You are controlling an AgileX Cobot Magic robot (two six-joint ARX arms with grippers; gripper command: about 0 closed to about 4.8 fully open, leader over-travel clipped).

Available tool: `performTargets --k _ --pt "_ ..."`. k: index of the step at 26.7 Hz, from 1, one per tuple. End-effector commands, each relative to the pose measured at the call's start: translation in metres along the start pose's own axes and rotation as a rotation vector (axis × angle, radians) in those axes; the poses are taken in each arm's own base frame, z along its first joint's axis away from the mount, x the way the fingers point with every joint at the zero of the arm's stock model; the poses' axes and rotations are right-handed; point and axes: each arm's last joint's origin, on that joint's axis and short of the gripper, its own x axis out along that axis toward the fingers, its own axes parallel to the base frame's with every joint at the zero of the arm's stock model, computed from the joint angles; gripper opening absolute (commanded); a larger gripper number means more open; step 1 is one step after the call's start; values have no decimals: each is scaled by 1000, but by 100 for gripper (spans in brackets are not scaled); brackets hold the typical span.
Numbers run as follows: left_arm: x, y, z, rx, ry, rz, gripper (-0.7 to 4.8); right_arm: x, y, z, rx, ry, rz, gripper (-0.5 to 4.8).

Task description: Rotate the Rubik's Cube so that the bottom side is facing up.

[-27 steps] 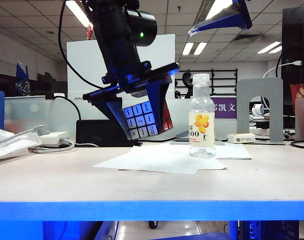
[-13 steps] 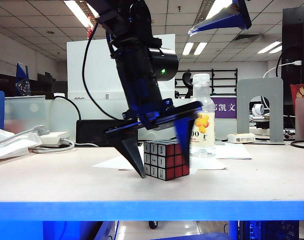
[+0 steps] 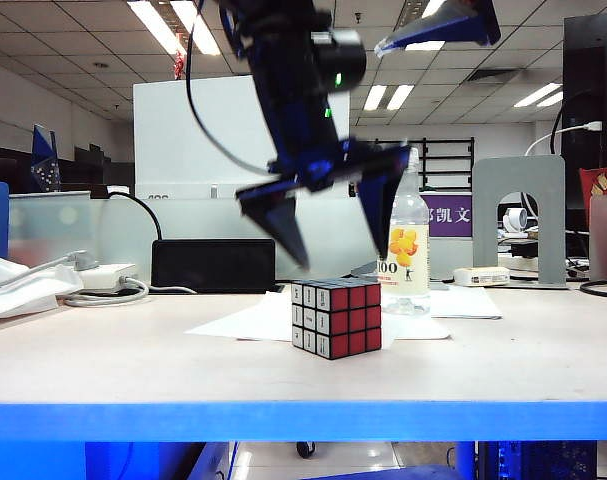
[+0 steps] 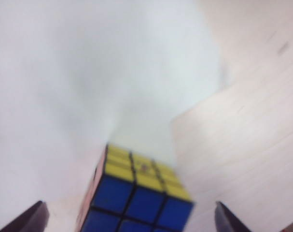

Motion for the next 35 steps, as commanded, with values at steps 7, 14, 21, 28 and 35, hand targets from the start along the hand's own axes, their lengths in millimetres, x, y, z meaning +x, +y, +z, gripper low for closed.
performTargets --k 7,14,21,28,35 --pt "-114 2 33 76 -310 262 479 -41 28 15 -165 -225 -51 363" --pt "-297 18 11 -31 -927 283 11 -169 78 5 -299 -775 -412 189" --pt "-376 24 -38 -144 -1141 426 -6 -224 110 -12 -309 -1125 -610 -7" --pt "-438 34 -103 -218 -1243 593 -6 -235 173 -36 -544 -1325 -643 -7" --pt "-486 42 -175 -185 -1310 689 -6 -227 226 -84 -748 -1284 -705 -7"
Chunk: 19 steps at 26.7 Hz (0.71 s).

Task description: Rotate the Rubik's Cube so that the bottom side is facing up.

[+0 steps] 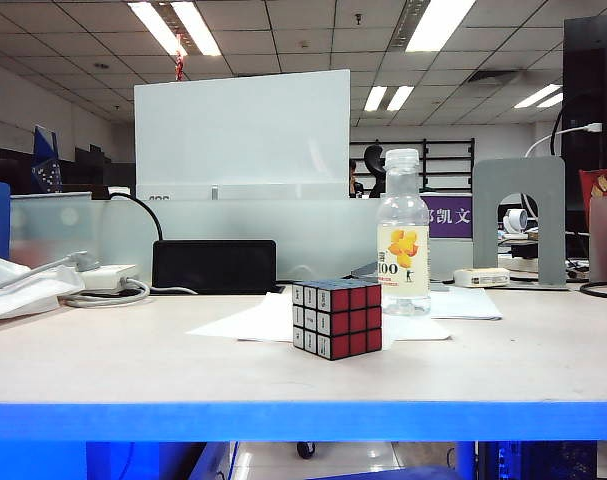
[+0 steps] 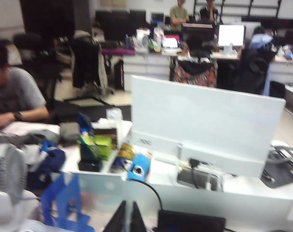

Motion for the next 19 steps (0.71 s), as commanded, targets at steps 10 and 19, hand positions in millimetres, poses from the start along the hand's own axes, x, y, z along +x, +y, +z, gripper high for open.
performTargets --k 10,19 --pt "-92 34 22 -91 -176 -82 -6 -82 12 -67 -66 309 -19 -7" --pt "-139 49 -5 -30 35 -78 -6 -154 -3 -238 208 510 -160 -7"
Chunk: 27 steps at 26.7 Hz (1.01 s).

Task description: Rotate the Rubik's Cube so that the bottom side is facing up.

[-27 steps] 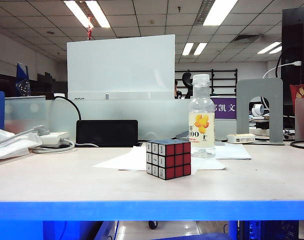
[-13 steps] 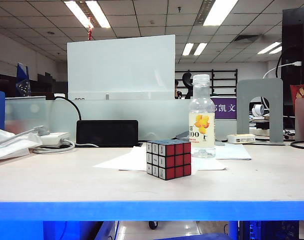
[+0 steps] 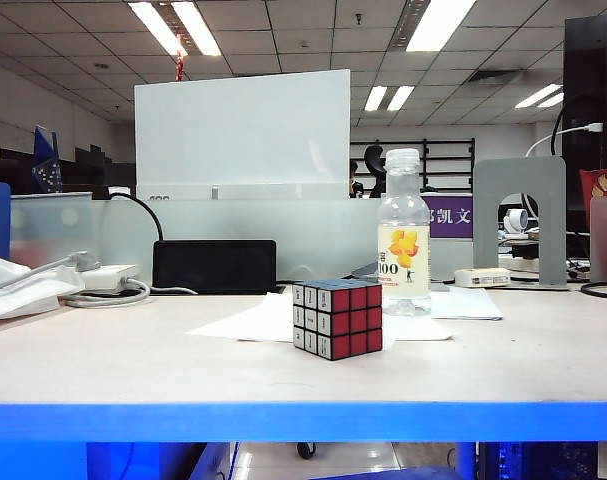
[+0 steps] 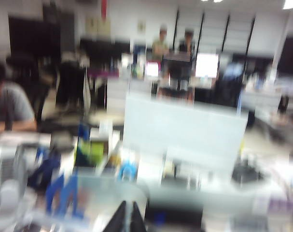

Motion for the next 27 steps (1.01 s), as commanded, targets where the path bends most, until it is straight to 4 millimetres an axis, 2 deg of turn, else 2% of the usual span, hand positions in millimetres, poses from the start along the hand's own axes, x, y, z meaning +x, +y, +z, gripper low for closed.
performTargets --k 1,8,11,14,16,18,21,24,27 --pt "-7 2 -8 19 74 -8 -6 7 -8 -32 65 -9 -6 -7" --pt "-30 5 -8 10 42 -88 -6 20 -26 -92 157 101 -135 -7" --pt "-25 4 -16 62 102 -87 -6 22 -31 -117 167 172 -154 -7" --pt "4 -2 -37 111 250 -87 -6 23 -34 -130 187 208 -167 -7" --pt "38 -10 -57 117 328 -86 -6 23 -35 -133 188 217 -170 -7" --pt "60 -15 -73 104 344 -106 -6 23 -35 -134 187 221 -171 -7" --pt "95 -25 -111 43 357 -172 -6 23 -36 -135 185 222 -182 -7" --pt "118 -29 -157 22 391 -152 -6 23 -36 -135 185 224 -187 -7" --pt "125 -27 -201 23 454 -89 -6 23 -36 -135 185 224 -188 -7"
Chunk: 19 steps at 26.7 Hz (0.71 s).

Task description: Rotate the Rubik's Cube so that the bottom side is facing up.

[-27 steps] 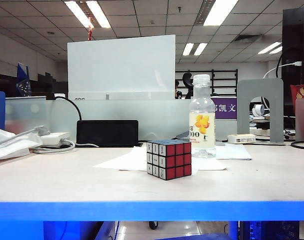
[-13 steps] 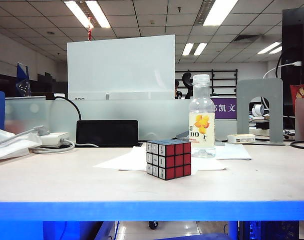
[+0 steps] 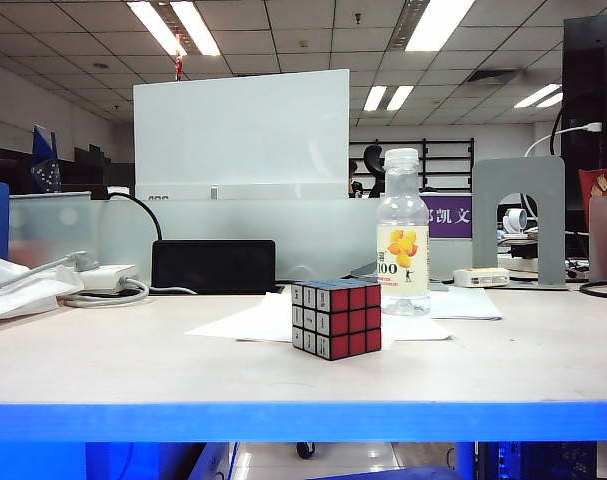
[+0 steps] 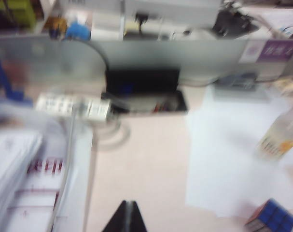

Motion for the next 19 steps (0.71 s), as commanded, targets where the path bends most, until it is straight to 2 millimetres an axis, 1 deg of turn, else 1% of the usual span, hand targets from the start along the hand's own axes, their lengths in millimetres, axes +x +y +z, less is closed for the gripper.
performTargets --k 1,3,4,6,9,13,15,18,19 --pt "15 3 -31 -42 -10 71 -6 0 0 1 3 -12 -1 -7" --pt "15 5 -51 -52 0 74 -6 0 0 1 3 -13 -1 -7" --pt "10 6 -62 -67 -11 74 -6 0 0 1 3 -12 -1 -7" --pt "-2 8 -77 -90 -45 69 -6 0 0 1 3 -13 -1 -7" --pt "-31 11 -100 -104 -131 62 -6 0 0 1 3 -13 -1 -7" --pt "-73 16 -133 -136 -287 56 -6 0 0 1 3 -13 -1 -7" --pt "-86 19 -152 -142 -348 49 -6 0 0 1 3 -13 -1 -7" --pt "-94 22 -184 -155 -397 80 -6 0 0 1 3 -12 -1 -7" --pt "-88 23 -191 -157 -386 91 -6 0 0 1 3 -12 -1 -7"
